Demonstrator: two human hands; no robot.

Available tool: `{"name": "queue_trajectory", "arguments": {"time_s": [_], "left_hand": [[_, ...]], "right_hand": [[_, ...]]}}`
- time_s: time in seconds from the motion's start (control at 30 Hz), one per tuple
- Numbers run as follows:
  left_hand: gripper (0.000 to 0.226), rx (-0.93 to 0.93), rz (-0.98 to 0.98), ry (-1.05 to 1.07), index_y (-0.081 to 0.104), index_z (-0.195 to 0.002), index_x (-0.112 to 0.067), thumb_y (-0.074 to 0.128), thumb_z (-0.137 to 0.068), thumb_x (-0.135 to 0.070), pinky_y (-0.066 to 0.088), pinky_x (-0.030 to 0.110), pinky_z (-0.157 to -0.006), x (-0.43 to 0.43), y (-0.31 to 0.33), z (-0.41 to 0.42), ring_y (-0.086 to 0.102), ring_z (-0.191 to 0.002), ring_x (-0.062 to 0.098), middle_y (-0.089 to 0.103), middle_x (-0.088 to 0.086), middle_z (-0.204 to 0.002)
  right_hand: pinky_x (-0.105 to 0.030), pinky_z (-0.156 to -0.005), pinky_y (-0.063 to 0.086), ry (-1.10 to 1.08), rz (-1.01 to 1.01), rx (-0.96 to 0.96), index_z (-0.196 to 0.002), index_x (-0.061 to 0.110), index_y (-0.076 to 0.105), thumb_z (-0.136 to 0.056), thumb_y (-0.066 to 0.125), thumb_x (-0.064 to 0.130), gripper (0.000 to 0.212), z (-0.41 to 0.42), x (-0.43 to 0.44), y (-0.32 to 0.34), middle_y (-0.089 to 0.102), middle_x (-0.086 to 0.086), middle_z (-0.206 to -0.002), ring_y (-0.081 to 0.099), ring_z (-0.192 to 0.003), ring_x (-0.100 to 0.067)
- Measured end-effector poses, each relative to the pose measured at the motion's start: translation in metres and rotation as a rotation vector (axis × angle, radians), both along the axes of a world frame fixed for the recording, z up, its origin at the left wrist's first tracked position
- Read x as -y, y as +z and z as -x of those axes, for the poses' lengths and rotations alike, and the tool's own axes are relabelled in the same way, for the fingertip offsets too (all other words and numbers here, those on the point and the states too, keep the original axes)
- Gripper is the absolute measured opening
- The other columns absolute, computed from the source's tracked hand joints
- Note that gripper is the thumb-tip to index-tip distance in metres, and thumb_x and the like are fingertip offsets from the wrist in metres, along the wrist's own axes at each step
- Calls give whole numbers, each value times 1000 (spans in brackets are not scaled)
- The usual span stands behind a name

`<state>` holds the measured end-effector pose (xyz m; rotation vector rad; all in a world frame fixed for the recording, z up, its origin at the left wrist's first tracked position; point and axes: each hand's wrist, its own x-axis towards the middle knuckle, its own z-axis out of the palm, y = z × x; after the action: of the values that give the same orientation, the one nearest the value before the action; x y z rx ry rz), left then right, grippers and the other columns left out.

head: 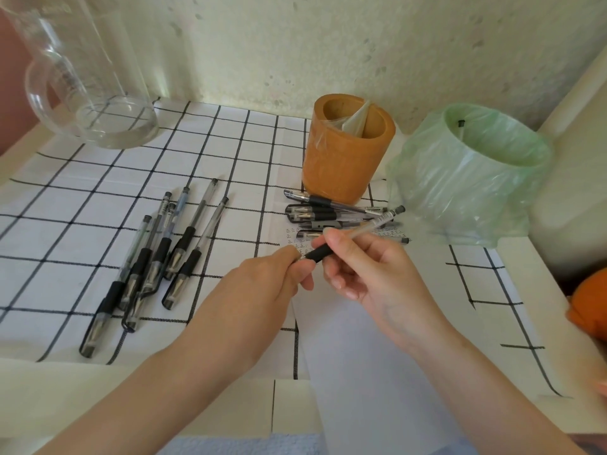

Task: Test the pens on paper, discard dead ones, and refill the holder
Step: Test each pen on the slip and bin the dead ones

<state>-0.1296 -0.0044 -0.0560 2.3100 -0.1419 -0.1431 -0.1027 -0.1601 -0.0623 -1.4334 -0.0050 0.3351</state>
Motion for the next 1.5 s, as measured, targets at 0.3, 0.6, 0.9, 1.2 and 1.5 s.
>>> {"name": "queue_trajectory", "arguments": {"time_s": [0.3,0.6,0.9,1.2,1.5], "left_hand": [[56,171,-313,69,52,-95,-29,15,-77,-67,50,27,-59,-16,-2,-6,57,-63,7,58,-11,-73],[15,308,-611,190,62,-85,-12,58,-84,-26,22,18,-41,-41,-20,-9,54,-57,19,57,3,-80],[29,320,-710,213,58,-95,3,73,-72,-8,50,40,-58,-47,-28,-9,55,-74,33,53,22,-88],[24,275,-951,60,63,-93,2,74,-72,-3,50,43,-72,-47,-21,-11,54,-78,33,57,17,-87],[16,394,-212,64,56,-98,-11,50,-86,-20,53,37,-55,-28,-6,-7,60,-70,20,55,3,-91]], "right_hand": [[-17,-37,35,-131,86,-160,-72,1,68,-90,58,35,40,-12,0,-2,63,-9,-57,53,-44,-12],[-20,-45,48,-71,54,-215,-101,-7,64,-100,41,31,44,-27,6,-1,73,-20,-88,69,-63,-18],[-22,-45,46,-67,152,-88,-97,-4,66,-100,43,18,32,-23,6,1,73,-16,-81,66,-60,-18],[-22,-45,46,-36,203,-70,-96,0,68,-99,44,18,31,-21,11,1,74,-14,-81,66,-60,-18],[-24,-44,41,84,125,-40,-105,2,66,-83,59,37,41,-16,2,3,66,-7,-71,52,-52,-17]]}}
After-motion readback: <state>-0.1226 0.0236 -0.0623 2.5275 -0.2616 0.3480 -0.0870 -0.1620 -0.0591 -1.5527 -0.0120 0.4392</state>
